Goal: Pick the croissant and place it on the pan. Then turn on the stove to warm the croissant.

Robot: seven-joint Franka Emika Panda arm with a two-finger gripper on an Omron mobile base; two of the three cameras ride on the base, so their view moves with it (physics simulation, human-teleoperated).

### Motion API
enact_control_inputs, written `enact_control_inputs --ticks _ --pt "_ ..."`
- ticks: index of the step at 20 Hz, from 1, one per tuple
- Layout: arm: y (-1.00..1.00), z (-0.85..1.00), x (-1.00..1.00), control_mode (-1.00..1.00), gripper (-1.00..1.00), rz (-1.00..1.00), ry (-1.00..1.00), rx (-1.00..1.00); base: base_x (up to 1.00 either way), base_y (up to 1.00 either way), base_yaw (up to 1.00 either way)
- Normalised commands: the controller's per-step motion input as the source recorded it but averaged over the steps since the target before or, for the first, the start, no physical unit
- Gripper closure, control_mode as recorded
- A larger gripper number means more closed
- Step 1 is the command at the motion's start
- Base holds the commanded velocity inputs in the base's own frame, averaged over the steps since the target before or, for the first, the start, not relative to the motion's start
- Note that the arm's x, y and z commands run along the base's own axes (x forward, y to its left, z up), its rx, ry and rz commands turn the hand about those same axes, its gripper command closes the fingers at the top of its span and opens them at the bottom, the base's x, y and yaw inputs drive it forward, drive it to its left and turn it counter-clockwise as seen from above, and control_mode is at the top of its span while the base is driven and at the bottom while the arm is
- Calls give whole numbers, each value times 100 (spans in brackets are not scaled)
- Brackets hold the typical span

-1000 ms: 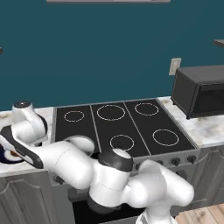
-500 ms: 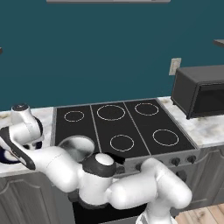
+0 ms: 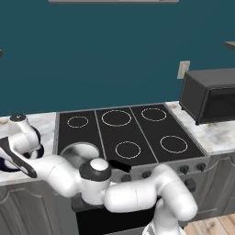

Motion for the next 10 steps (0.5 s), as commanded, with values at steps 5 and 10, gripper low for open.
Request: enact_control_inputs --ticks 5,10 --pt "40 -36 28 -100 100 0 0 0 0 0 0" --pt "-50 1 -5 -100 100 -13 0 0 0 0 0"
